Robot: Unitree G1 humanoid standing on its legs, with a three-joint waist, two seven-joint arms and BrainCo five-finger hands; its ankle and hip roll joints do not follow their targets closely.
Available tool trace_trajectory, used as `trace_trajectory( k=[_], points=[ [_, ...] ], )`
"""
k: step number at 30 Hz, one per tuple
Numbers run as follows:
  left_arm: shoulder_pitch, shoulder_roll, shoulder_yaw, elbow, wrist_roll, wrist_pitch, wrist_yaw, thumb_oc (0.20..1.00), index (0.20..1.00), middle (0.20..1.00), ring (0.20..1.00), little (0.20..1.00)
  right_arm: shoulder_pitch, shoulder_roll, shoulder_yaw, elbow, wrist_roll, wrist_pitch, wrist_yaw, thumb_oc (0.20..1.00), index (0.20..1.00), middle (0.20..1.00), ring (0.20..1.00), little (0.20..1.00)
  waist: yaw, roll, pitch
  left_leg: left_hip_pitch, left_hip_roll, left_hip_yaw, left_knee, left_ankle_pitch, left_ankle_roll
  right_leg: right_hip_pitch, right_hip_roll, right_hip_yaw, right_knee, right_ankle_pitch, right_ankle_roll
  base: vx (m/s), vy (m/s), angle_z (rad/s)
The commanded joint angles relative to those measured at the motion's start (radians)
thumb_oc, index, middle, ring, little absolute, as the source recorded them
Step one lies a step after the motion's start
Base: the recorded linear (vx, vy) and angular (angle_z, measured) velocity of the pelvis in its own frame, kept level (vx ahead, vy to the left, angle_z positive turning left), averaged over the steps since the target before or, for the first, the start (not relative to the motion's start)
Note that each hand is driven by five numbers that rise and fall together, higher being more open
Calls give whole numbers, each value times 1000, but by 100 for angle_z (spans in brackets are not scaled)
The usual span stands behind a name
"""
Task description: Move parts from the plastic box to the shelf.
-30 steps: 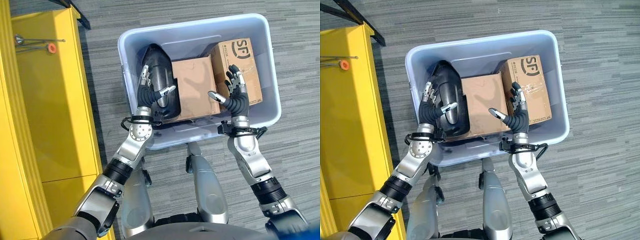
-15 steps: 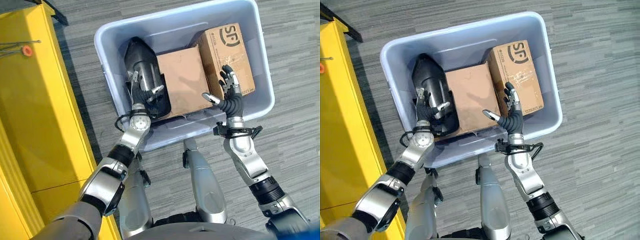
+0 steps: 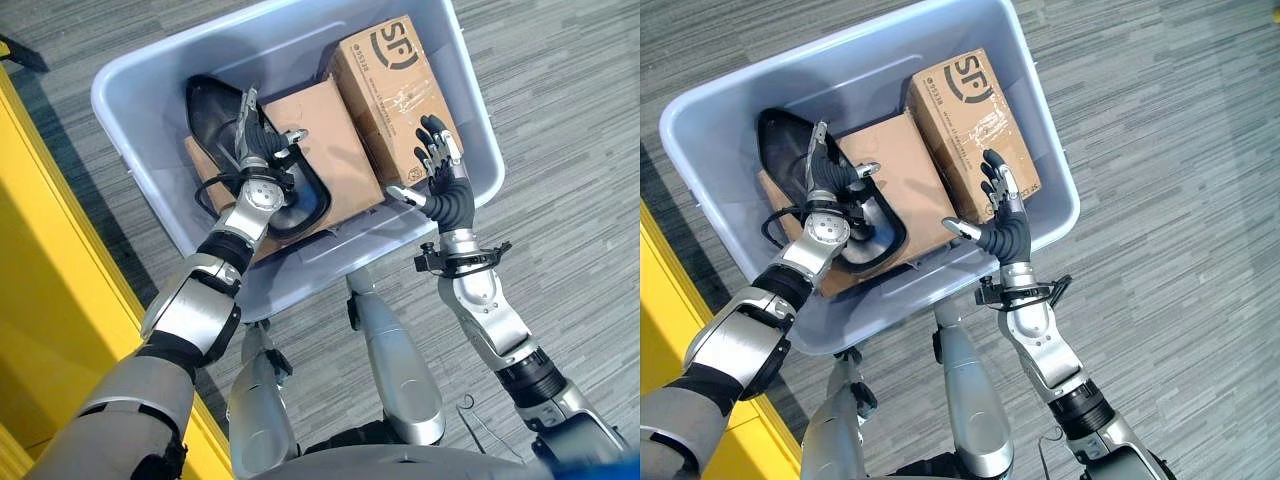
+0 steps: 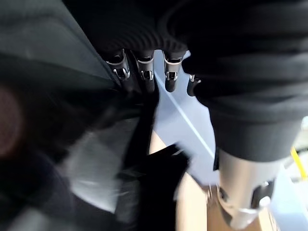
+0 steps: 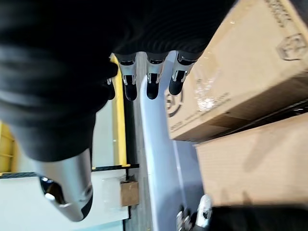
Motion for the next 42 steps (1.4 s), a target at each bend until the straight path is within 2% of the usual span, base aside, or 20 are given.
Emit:
trace_trajectory(
  k=[1,8,9,12,16,18,20,22,24,28,34,38,41,42],
  points=[
    [34,-3,-12,7,84,-19,-32,1000,1000,1000,1000,1000,5,0,-47,-30,19,-77,26,1000,1000,1000,1000,1000,-10,-15,-28,-14,77,-17,12,54,-35,91,-127,-45,49,-101,149,0,0,0],
    [81,-45,-70,10,154,-14,-80,1000,1000,1000,1000,1000,22,-12,-59,-39,22,-81,38,1000,1000,1000,1000,1000,-8,9,-25,-7,73,-14,10,49,-36,93,-127,-42,49,-107,148,-10,-4,0],
    [88,-51,-74,9,156,-14,-85,1000,1000,1000,1000,1000,23,-13,-60,-41,24,-81,38,1000,1000,1000,1000,1000,-8,7,-21,-18,72,-7,10,74,-28,80,-126,-39,52,-89,141,-66,-28,-2],
    [130,-81,-108,2,203,-9,-115,1000,1000,1000,1000,1000,41,-18,-65,-48,32,-79,46,1000,1000,1000,1000,1000,-2,28,-24,-14,66,-12,7,69,-26,87,-130,-40,51,-95,139,4,-8,-3],
    [149,-83,-149,-17,269,-7,-139,1000,1000,1000,1000,1000,56,-25,-77,-53,34,-79,54,1000,1000,1000,1000,1000,3,42,-26,-10,62,-11,6,65,-25,94,-134,-41,49,-98,140,0,0,0],
    [157,-63,-202,-47,352,-13,-162,1000,1000,1000,1000,1000,66,-39,-90,-55,33,-80,61,1000,1000,1000,1000,1000,8,55,-26,-2,59,-9,6,60,-25,98,-137,-43,48,-100,143,13,16,-3],
    [155,-49,-219,-67,375,-17,-170,1000,1000,1000,1000,1000,68,-43,-95,-58,34,-81,62,1000,1000,1000,1000,1000,9,57,-26,0,58,-9,6,59,-25,99,-138,-41,49,-101,143,3,5,-2],
    [134,4,-277,-123,458,-37,-187,1000,1000,1000,1000,1000,73,-57,-104,-59,38,-86,69,1000,1000,1000,1000,1000,12,70,-25,5,54,-9,6,56,-26,104,-142,-41,47,-102,147,0,16,-1],
    [132,13,-282,-136,463,-40,-189,1000,1000,1000,1000,1000,74,-60,-105,-60,38,-86,69,1000,1000,1000,1000,1000,12,72,-25,6,54,-9,6,56,-26,105,-142,-41,47,-102,147,0,0,0],
    [82,129,-370,-249,570,-69,-225,1000,1000,1000,1000,1000,96,-88,-135,-64,38,-92,74,1000,1000,1000,1000,1000,17,102,-25,9,48,-15,6,52,-27,115,-153,-47,42,-102,150,0,0,0],
    [26,217,-461,-251,702,-78,-248,1000,1000,1000,1000,1000,123,-108,-158,-66,35,-92,88,1000,1000,1000,1000,1000,13,131,-26,17,42,-13,6,50,-28,121,-161,-46,44,-106,155,-4,29,5],
    [-48,296,-584,-255,905,-73,-254,1000,1000,1000,1000,1000,128,-128,-167,-57,43,-91,102,1000,1000,1000,1000,1000,7,154,-23,21,38,-9,6,45,-29,124,-166,-43,41,-108,160,0,42,1],
    [-69,354,-589,-307,935,-75,-238,1000,1000,1000,1000,1000,143,-130,-182,-57,51,-93,103,1000,1000,1000,1000,1000,11,161,-18,22,34,-8,7,43,-29,127,-170,-46,40,-107,161,0,0,0],
    [-82,415,-572,-402,961,-78,-211,1000,1000,1000,1000,1000,153,-131,-200,-65,51,-99,98,1000,1000,1000,1000,1000,16,170,-17,25,32,-9,7,42,-29,128,-172,-48,40,-108,162,0,0,0]
  ],
)
